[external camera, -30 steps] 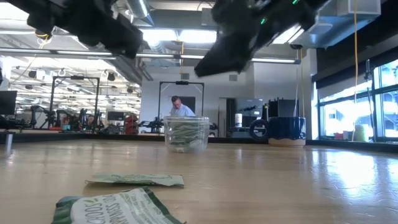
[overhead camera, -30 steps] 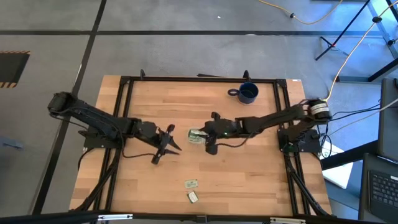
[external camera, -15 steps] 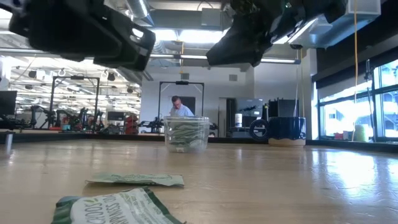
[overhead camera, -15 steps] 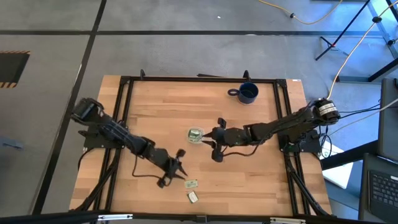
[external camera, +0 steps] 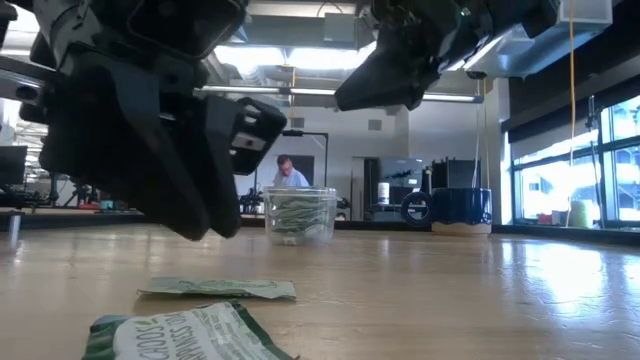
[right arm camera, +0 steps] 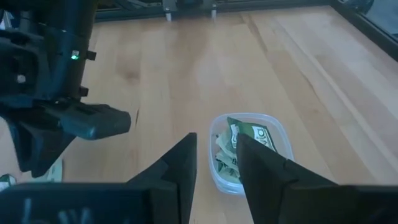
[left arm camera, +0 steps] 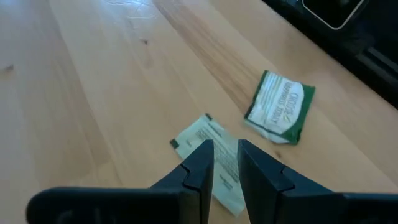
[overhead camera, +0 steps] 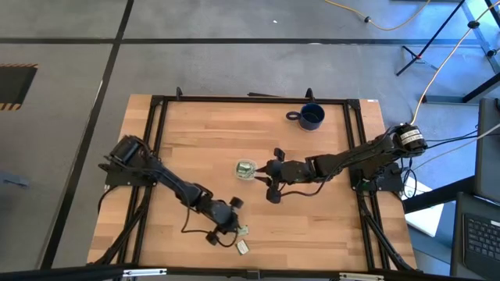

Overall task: Pick and place Stevia / Truvia into bins
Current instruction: Put the light green stevia packet into the container

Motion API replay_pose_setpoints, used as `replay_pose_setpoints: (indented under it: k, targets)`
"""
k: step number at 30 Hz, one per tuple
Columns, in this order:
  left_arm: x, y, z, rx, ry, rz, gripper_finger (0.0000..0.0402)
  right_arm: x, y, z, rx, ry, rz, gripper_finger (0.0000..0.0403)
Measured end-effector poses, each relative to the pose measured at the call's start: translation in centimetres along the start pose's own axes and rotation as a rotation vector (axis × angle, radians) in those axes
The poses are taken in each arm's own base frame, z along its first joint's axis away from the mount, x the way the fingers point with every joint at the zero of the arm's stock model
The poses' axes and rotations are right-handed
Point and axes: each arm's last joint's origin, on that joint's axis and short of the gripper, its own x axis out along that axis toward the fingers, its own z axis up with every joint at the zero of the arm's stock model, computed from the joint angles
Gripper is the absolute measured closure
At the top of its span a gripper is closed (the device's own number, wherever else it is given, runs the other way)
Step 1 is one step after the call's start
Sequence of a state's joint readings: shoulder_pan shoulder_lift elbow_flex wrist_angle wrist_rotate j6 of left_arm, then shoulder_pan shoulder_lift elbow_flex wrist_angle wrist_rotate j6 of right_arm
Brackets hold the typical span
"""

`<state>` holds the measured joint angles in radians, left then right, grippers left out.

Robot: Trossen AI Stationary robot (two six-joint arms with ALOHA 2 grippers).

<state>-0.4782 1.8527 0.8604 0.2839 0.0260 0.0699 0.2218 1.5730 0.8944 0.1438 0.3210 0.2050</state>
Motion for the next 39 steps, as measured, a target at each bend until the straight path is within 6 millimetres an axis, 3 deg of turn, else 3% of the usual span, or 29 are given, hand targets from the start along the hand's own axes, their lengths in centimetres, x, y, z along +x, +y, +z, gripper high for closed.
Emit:
replay_pose_setpoints:
  k: [12, 29, 39]
  targets:
    - [0.1, -0.2, -0.7, -0.009, 0.082, 0.028, 0.0339, 0.0, 0.0, -0.1, -0.004, 0.012, -0.003, 0.0286]
    - [0.1, -1.0, -0.5, 0.025, 0.069, 0.029, 0.0348, 0.1, 0.0, -0.2, -0.003, 0.017, -0.004, 0.0286]
    - [1.6, -1.1, -1.4, 0.005, 0.065, 0.011, 0.0353, 0.1, 0.0, -0.2, -0.003, 0.02, -0.004, 0.0286]
